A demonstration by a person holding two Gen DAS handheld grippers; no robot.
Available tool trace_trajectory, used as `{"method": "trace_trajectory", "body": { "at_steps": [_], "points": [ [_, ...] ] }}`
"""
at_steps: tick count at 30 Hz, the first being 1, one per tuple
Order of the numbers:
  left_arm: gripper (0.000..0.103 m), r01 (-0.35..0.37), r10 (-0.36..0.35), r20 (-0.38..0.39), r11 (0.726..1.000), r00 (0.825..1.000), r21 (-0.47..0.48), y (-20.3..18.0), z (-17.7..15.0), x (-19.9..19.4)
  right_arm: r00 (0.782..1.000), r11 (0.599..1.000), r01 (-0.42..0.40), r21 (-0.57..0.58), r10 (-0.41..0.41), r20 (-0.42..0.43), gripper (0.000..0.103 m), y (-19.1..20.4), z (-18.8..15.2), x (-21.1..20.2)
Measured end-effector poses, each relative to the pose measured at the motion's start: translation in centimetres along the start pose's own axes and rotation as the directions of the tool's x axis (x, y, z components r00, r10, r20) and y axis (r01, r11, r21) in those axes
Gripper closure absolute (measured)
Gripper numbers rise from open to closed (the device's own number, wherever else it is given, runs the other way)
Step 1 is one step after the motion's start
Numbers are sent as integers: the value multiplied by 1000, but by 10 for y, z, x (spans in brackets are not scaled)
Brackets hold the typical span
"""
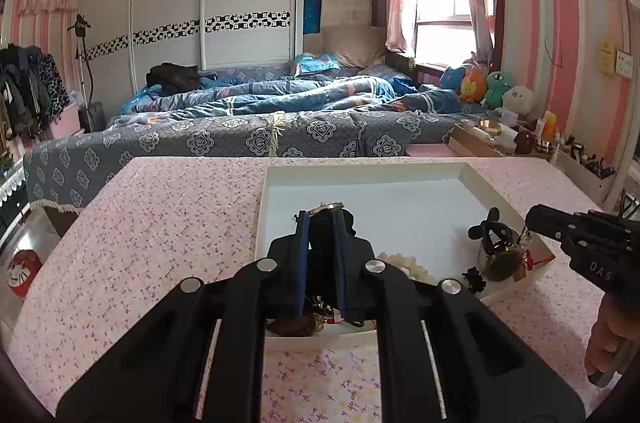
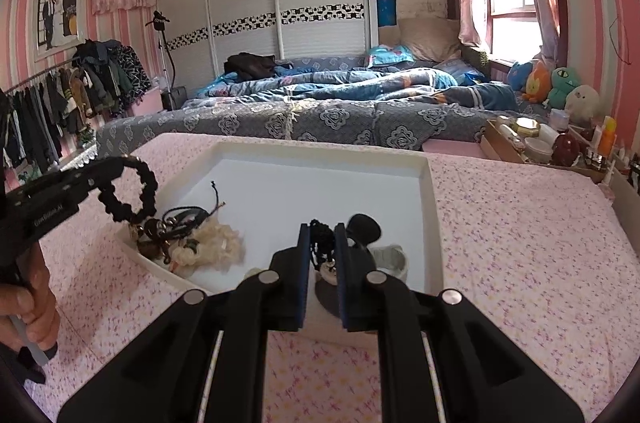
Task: Organize jewelry
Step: 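Carry both items into the white tray and open both tools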
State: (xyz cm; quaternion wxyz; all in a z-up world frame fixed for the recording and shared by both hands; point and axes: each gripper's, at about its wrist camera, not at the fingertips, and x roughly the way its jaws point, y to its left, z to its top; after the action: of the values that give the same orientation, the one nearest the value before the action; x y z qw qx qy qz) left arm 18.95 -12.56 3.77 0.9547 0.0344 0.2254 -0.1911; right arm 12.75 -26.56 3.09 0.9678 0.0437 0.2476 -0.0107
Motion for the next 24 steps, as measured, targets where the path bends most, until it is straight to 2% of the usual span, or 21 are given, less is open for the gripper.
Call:
{"method": "trace_trajectory", "body": {
  "at_steps": [3,8,13,16,21,24],
  "points": [
    [93,-11,11,13,1000,1000,8,-2,-2,0,999,999,-39,16,39,13,91,2,0,2],
    [93,18,-18,2,1000,1000,14,-4,-7,5,996,996,-84,8,84,-10,91,13,1,17],
    [92,37,-36,-21,999,999,26,-8,-13,16,996,997,-78,-17,77,-55,91,23,0,43],
    [92,70,-68,-62,997,996,38,-14,-18,27,993,997,-73,-14,71,-94,91,23,-6,59],
    [90,96,-87,-100,992,991,86,-32,-26,37,992,997,-73,-3,72,-108,89,20,-6,64],
    [89,113,-104,-96,989,990,93,-38,-27,34,986,995,-93,-19,90,-138,88,23,-8,70]
  ]
}}
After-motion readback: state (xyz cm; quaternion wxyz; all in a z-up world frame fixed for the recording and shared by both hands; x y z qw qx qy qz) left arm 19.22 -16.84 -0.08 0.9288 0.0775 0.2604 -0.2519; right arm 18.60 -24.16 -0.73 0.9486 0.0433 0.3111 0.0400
